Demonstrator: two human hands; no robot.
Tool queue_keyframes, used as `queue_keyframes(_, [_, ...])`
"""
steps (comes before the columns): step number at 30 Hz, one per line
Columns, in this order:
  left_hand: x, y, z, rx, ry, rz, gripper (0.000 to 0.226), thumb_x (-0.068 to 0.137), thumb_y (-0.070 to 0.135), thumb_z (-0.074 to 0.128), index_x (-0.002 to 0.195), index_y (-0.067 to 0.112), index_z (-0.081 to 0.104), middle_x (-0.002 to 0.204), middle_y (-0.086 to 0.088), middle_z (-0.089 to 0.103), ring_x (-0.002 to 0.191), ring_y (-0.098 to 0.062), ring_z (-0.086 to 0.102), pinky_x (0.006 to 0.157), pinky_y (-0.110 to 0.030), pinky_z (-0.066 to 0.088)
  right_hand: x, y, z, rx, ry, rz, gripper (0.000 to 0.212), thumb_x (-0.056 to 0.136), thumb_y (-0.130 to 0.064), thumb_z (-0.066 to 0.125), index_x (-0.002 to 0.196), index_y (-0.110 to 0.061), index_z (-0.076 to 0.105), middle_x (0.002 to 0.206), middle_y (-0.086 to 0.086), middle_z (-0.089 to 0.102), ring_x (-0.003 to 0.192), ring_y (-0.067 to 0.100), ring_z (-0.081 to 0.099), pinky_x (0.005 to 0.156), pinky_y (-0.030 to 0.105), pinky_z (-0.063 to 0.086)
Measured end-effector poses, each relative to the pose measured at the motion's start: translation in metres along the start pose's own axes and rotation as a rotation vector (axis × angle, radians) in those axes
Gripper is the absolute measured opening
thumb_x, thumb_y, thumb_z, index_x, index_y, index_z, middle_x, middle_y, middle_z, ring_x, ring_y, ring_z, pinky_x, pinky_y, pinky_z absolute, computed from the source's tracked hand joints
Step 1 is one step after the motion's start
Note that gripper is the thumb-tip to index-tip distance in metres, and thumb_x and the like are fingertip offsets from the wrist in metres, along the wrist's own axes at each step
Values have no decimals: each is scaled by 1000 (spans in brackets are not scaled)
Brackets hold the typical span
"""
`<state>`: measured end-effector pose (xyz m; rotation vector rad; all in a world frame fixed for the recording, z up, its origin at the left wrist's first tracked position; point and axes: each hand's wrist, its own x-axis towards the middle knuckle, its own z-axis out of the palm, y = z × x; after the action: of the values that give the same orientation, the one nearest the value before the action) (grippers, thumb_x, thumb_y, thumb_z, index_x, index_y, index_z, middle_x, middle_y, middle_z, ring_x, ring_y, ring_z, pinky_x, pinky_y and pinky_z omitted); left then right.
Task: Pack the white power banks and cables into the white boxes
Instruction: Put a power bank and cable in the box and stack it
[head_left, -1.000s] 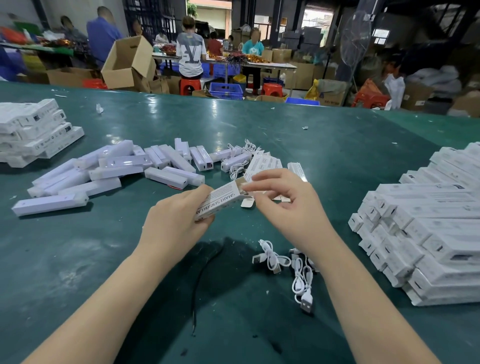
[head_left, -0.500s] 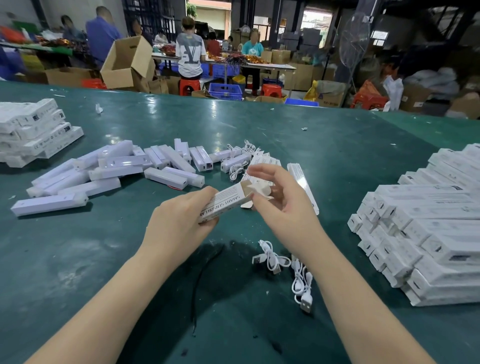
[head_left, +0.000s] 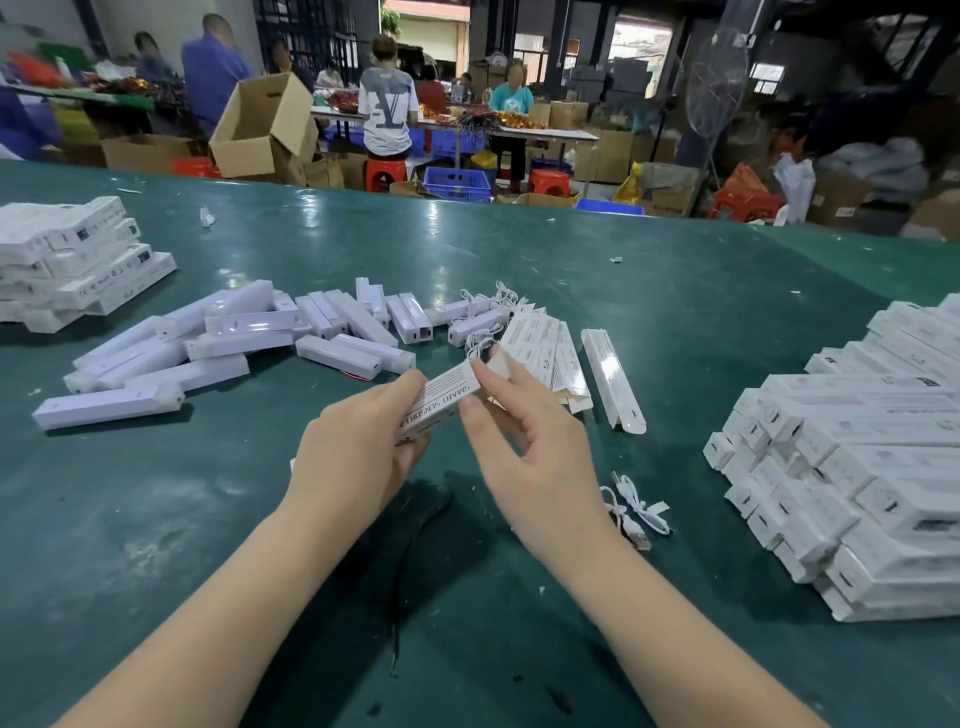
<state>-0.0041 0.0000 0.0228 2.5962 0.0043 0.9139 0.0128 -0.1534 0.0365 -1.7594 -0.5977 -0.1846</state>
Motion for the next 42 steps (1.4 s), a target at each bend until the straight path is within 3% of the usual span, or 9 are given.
queue_keyframes(3, [0, 1, 0, -37, -14, 1, 22, 78, 8, 72, 89, 10, 53, 71, 4, 54, 61, -31, 42, 52, -42, 48, -1, 0, 1, -110, -23, -73, 58, 88, -38, 55, 141, -15, 51, 149, -7, 45, 138, -5, 35, 115, 27, 34])
queue_keyframes(8, [1, 6, -1, 11, 20, 12, 26, 75, 9, 75, 85, 12, 50, 66, 9, 43, 58, -27, 38, 49, -38, 46, -2, -1, -1, 7, 66, -189, 39, 94, -23, 57, 134, -27, 58, 130, -16, 63, 122, -1, 55, 105, 28, 46])
queue_keyframes(13, [-1, 9, -2, 59, 52, 105, 39, 67, 4, 78, 81, 17, 45, 64, 1, 54, 54, -27, 42, 44, -29, 37, 6, -1, -9, 439, 215, 37, 16, 92, -16, 69, 107, -23, 72, 99, -3, 76, 98, 9, 70, 88, 25, 54])
queue_keyframes(18, [-1, 10, -1, 95, 60, 110, 32, 65, 3, 81, 79, 9, 54, 64, 0, 55, 52, -26, 46, 44, -26, 32, 10, 1, -12, 449, 188, 112, 11, 88, -17, 73, 96, -23, 77, 94, -7, 77, 93, 7, 71, 85, 22, 55])
queue_keyframes(27, [-1, 10, -1, 145, 102, 101, 32, 62, 4, 81, 76, 12, 53, 60, 2, 52, 54, -20, 32, 45, -23, 26, 13, 3, -10, 697, 176, 275, 13, 89, -10, 68, 97, -14, 78, 98, 0, 77, 96, 9, 71, 80, 17, 54])
queue_keyframes(32, [-2, 12, -2, 170, 95, 105, 30, 61, 6, 82, 77, 13, 58, 61, 4, 54, 53, -25, 49, 44, -22, 26, 11, 5, -7, 638, 187, 261, 17, 91, -12, 67, 105, -13, 76, 103, -4, 76, 106, 8, 68, 91, 21, 54])
queue_keyframes(37, [-3, 17, 0, 163, 94, 64, 30, 62, 6, 81, 79, 13, 57, 62, 4, 55, 52, -23, 41, 43, -24, 27, 4, 2, 2, 537, 254, 159, 19, 96, -14, 61, 105, -26, 74, 113, -11, 73, 115, 8, 63, 106, 35, 47])
queue_keyframes(39, [-4, 19, 2, 148, 108, 42, 33, 64, 6, 82, 79, 12, 53, 63, 2, 55, 53, -22, 33, 44, -24, 26, -3, 0, 9, 500, 247, 81, 21, 96, -22, 58, 105, -37, 70, 122, -14, 68, 123, 3, 57, 108, 28, 43])
queue_keyframes(42, [-5, 19, 3, 150, 123, 44, 36, 62, 7, 84, 78, 11, 53, 62, 0, 56, 48, -25, 42, 44, -25, 26, -7, 0, 14, 432, 216, 19, 23, 93, -27, 58, 105, -45, 67, 129, -14, 63, 127, -3, 51, 99, 8, 40])
